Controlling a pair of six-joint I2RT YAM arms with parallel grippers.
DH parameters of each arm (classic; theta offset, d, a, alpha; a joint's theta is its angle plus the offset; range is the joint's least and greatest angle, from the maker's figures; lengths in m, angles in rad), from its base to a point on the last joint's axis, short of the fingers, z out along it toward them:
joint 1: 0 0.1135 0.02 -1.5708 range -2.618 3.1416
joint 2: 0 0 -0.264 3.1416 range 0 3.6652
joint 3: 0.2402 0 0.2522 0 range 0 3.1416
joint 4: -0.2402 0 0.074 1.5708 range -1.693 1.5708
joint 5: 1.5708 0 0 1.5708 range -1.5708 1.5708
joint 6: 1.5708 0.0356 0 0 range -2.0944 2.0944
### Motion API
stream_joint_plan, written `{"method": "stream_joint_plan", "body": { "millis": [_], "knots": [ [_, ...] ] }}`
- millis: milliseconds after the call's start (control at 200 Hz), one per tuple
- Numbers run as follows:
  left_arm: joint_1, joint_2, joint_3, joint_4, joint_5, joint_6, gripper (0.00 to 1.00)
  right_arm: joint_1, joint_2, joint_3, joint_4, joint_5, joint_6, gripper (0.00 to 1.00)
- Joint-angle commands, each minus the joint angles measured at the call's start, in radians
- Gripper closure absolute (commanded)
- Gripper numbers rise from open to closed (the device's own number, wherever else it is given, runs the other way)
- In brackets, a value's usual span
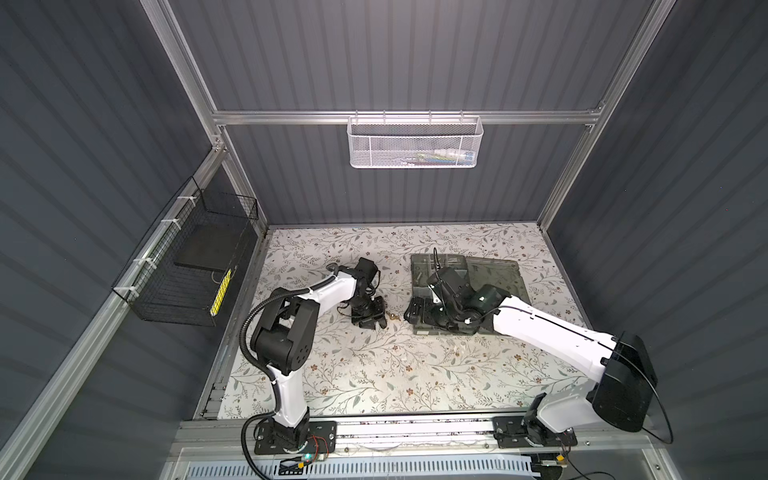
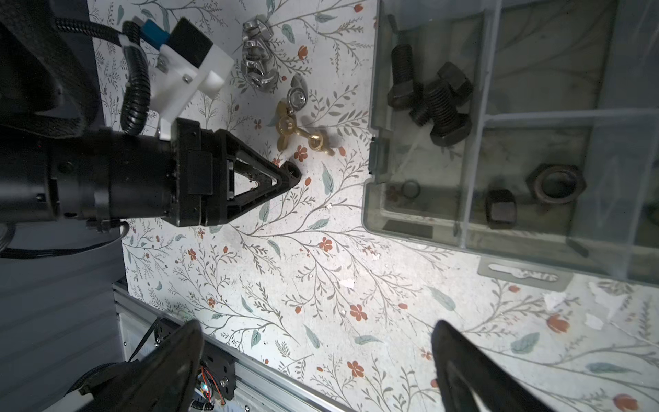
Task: Sort the screws and nuts into containers
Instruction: 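Lower the left gripper onto a black hex nut and close it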
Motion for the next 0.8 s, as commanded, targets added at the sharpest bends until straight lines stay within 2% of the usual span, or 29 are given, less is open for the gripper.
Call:
{"method": "stream_joint_plan", "body": {
  "millis": [0,350,796],
  "knots": [
    [-0.010,0.017,0.028,-0.003,0.012,-0.012,0.58,0.002,0.004,-0.006,-0.004,0.002,0.011,0.01],
    [-0.019,0.064,0.029,-0.008,-0.006,-0.004,0.59,0.002,-0.008,-0.008,-0.011,0.012,0.005,0.01],
    [-0.019,0.090,0.010,-0.003,-0.020,0.015,0.78,0.002,-0.018,-0.013,-0.015,0.016,0.002,0.01]
  ]
}}
